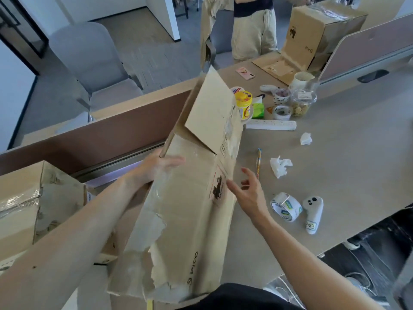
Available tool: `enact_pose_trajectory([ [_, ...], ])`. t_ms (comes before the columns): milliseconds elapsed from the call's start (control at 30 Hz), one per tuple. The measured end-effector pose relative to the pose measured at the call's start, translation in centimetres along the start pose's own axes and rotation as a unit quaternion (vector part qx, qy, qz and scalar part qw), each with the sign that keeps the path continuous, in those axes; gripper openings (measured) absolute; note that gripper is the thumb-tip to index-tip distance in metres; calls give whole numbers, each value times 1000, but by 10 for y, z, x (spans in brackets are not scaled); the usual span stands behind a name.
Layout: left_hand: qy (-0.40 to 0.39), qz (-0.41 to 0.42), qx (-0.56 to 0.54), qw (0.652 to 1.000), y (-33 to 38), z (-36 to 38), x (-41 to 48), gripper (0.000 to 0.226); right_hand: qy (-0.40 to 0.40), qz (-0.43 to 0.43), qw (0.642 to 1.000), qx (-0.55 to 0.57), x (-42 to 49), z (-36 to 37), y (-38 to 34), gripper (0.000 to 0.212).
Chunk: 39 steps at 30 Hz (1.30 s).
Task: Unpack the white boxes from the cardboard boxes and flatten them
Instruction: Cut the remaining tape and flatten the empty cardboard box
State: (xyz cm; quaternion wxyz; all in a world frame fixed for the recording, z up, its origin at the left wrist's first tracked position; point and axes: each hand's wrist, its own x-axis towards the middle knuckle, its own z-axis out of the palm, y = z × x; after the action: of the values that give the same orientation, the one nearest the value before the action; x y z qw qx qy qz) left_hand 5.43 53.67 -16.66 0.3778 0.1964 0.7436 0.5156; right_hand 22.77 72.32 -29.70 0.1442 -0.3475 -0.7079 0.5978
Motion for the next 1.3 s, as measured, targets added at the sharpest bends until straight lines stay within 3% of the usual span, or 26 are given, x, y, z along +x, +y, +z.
enact_pose_trajectory([
  [67,23,14,-18,999,1,-6,-10,49,2,54,999,-7,7,-16,10,89],
  [100,32,28,-33,999,3,-5,-18,51,-19,87,996,5,10,-22,14,90],
  [200,38,29,-93,994,-2,-3,-41,19,-124,222,962,104,15,-29,29,87],
  [300,97,4,-177,979,-26,-5,-54,28,-201,312,916,154,19,-28,49,100],
  [367,129,-10,-208,970,-39,-4,-63,28,-254,329,895,165,18,-28,57,90],
  [433,151,-16,-227,962,-53,-4,-71,46,-272,333,882,192,17,-30,58,61],
  [467,152,-14,-235,960,-59,-6,-74,63,-256,332,888,190,18,-31,60,57],
  [533,152,-12,-251,956,-75,-12,-78,82,-195,319,912,170,19,-34,64,53],
  [633,148,-56,-212,964,-100,-16,-81,91,-128,273,948,104,26,-41,67,35],
  [867,231,-136,-104,958,-163,0,-69,47,-68,188,979,-51,29,-60,67,26],
  [1000,238,-211,-35,947,-201,8,-53,27,-38,131,976,-172,26,-58,58,28],
  [1167,284,-265,18,921,-235,13,-46,42,-56,100,965,-237,28,-41,56,31],
  [1300,296,-299,42,906,-249,12,-49,40,-85,92,942,-311,24,-14,55,36],
])
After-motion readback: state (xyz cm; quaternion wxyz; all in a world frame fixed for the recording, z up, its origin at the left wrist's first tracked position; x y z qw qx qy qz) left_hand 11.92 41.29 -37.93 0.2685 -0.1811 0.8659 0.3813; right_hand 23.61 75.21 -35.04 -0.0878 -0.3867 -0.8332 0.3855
